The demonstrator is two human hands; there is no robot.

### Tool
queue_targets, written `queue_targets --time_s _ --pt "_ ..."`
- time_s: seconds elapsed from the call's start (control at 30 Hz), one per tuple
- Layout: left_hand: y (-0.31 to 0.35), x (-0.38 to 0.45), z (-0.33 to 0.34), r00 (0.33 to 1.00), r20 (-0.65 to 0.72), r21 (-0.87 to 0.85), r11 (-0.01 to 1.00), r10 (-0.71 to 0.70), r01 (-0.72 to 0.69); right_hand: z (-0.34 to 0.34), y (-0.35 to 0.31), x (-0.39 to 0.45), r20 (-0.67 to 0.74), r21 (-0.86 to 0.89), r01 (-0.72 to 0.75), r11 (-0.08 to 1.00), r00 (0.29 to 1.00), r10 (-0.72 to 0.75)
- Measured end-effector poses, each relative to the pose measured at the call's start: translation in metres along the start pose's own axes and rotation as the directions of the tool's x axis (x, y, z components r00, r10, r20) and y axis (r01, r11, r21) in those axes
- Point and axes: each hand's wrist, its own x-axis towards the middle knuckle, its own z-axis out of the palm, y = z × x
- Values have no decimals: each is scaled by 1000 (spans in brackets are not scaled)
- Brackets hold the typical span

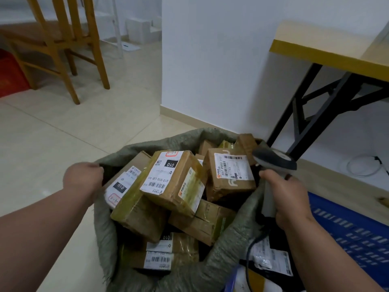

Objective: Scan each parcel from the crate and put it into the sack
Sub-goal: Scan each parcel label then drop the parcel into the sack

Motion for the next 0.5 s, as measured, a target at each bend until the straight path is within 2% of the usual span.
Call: queue_targets --time_s 0.1,0.33,0.5 --pt "34 -8 -22 977 -91 -77 976 194 -201 8 -26 -15 29 50 112 992 993 -113" --pt "166 -68 -85 917 -202 -402 825 343 -397 14 -98 -52 28 227 308 924 946 -322" --pt "192 -82 -115 843 -306 -475 697 442 -537 -11 -122 -69 -33 383 370 846 921 -388"
